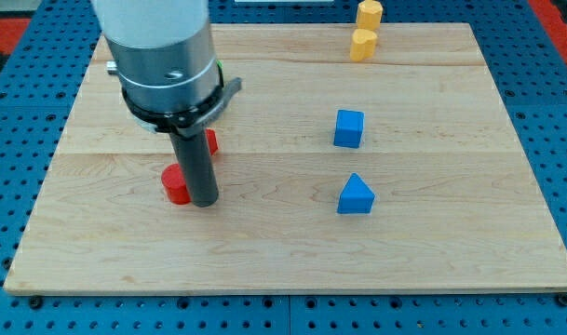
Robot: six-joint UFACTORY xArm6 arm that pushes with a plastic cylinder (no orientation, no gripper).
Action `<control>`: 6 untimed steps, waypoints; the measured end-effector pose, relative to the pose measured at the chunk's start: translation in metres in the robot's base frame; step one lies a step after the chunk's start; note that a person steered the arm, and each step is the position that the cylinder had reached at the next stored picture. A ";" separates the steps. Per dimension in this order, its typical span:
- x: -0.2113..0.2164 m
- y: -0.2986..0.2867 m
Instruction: Push blue cube to the bottom of yellow heart
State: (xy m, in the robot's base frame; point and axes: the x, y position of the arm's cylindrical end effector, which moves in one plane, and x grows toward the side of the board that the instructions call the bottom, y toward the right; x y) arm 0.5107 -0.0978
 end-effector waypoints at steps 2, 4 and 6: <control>0.004 0.073; -0.024 0.119; -0.063 0.140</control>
